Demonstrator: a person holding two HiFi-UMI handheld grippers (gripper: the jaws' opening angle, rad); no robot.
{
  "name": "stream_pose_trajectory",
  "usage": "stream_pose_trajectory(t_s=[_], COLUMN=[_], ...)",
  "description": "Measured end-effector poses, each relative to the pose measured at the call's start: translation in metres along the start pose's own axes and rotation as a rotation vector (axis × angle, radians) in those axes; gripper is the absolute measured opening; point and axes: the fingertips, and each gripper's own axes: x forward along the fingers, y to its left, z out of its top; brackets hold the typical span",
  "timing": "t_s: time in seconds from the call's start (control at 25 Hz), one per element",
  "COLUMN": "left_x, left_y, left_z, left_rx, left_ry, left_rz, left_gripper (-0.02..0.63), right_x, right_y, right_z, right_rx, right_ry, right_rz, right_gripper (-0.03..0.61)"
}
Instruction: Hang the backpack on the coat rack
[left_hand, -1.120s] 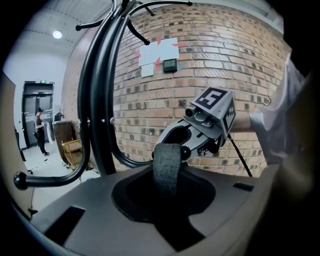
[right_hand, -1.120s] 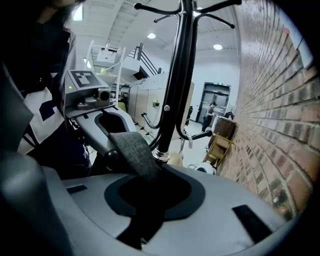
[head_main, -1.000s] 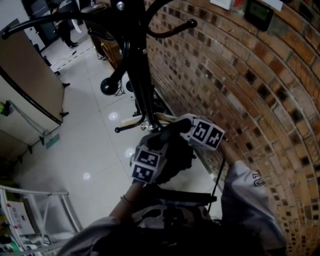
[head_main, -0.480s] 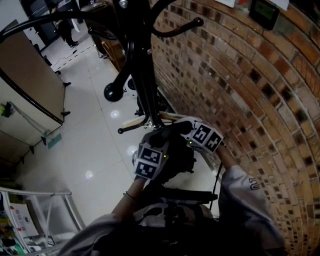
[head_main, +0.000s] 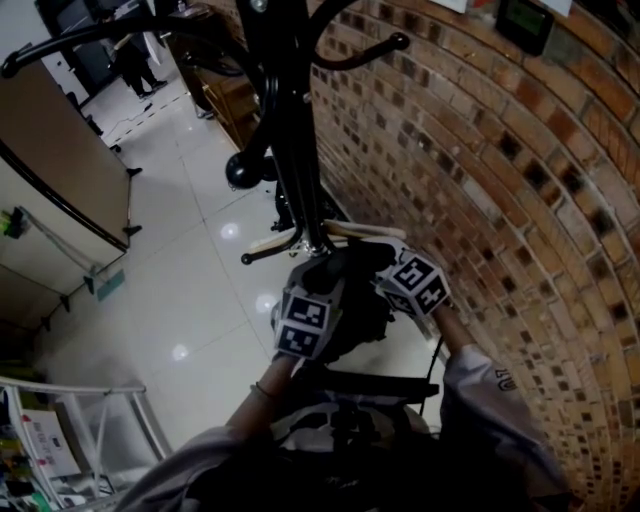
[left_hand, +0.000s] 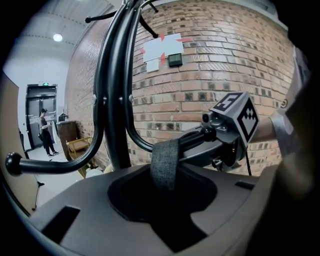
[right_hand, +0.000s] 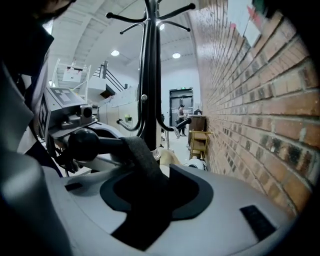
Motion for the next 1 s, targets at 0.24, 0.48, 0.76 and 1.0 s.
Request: stream_pose_trajectory(t_s=[0.24,0.48,0.76,1.0], left_x=[-0.01,-0.018,-0.041,-0.049], left_y=[-0.003,-0.004,-0.009,-0.016], left_z=[0.001,-0.002,-0.011,-0.022], left_rx=[-0.019,-0.028,-0.034,0.021], left_ry=[-0.012,-0.041,-0.035,-0.096], left_rz=[-0.022,-0.005,0.012,-0.042], left_gripper=[0.13,0.137,0.138,0.057], right_x=[-0.027,-0.06,-0.08,-0.078], right_y=[0.003,0.007,0.03,0.048], right_z=[0.004,-0.017,-0.037,-0.037], right_rx=[0.047,0.218,0.396,0.444], right_ry=[-0.044,-0.138,-0.244,-0.296], right_rz=[-0.107,-0.172,-0.228,-0.242], right_gripper=[0.173,0.172,0.172,0.172])
